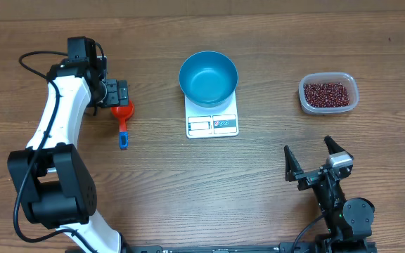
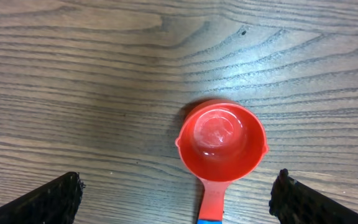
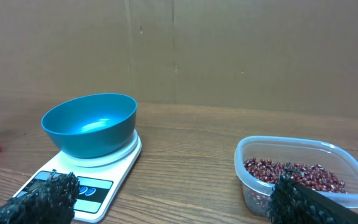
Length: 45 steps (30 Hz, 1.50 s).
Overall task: Scoop item into bowl and weigh 150g on scale
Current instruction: 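Descend the left gripper onto the scoop cup edge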
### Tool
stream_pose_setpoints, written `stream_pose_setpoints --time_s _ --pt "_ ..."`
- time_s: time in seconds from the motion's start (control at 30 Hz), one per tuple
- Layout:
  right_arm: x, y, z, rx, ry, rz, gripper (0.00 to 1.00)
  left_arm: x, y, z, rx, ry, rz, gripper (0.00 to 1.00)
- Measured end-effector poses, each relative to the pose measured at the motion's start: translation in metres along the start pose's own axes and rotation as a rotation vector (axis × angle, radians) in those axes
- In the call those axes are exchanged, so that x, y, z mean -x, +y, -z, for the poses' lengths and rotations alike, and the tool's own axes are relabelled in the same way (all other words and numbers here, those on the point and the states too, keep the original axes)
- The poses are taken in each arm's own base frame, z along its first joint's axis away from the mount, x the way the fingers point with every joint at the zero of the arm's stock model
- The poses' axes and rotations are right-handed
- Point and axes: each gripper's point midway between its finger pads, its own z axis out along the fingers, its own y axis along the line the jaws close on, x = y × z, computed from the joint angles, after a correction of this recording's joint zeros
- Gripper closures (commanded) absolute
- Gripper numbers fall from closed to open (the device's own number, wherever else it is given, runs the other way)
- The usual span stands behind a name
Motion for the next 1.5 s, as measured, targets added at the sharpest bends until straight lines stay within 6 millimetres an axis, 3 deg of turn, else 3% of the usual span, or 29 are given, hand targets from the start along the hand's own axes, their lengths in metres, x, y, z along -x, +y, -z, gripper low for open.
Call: stream_pose_setpoints --time_s 0.37,0.97,1.5 --pt "0.0 0.0 0.0 0.0 0.0 0.0 0.0 -0.018 -0.001 -0.037 0.007 0.109 -0.005 0.0" --pt "0.0 0.0 0.0 0.0 0.0 0.0 0.0 -0.015 0.005 -0.051 0.043 0.105 -0.003 0.0" --pt "0.0 0.0 0.0 0.0 0.0 0.0 0.0 -0.01 0.006 -0.051 0.052 0.084 -0.002 0.01"
